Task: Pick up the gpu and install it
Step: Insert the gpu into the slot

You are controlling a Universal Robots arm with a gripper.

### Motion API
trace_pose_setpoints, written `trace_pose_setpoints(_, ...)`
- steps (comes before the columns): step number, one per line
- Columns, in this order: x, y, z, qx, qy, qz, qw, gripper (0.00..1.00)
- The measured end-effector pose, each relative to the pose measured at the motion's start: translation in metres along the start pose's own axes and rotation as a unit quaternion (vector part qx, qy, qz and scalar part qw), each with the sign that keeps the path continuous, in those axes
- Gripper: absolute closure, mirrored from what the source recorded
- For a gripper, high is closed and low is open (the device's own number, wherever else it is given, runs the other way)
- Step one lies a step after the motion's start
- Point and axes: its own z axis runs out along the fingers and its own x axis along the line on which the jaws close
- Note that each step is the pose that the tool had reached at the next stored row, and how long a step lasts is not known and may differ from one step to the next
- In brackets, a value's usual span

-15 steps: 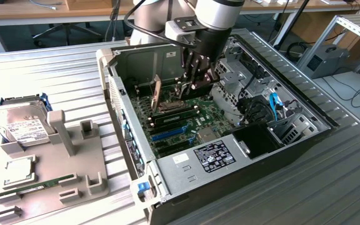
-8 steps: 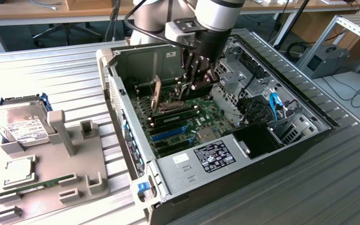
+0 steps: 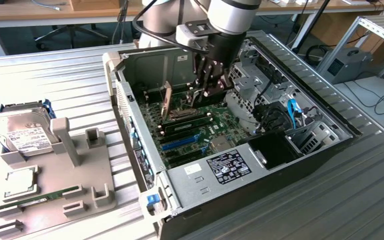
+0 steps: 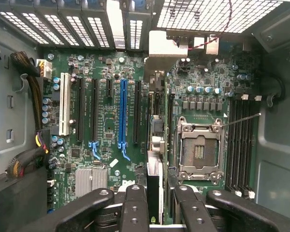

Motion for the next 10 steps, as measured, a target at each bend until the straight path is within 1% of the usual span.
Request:
trace_pose_setpoints(3, 0.000, -0.0001, 0.0014, 0.0000, 0.0000, 0.000, 1.0000, 0.74)
trace_pose_setpoints(5, 0.000, -0.0004, 0.0072, 0.0000, 0.0000, 0.000, 1.0000, 0.74)
trace_pose_setpoints(6, 0.001, 0.0012, 0.0097, 0.0000, 0.0000, 0.000, 1.0000, 0.74)
trace_pose_setpoints(7, 0.009, 0.0029, 0.0100, 0.0000, 0.0000, 0.000, 1.0000, 0.74)
trace_pose_setpoints(10, 0.012, 0.0042, 0.0115, 0.0000, 0.0000, 0.000, 1.0000, 0.74)
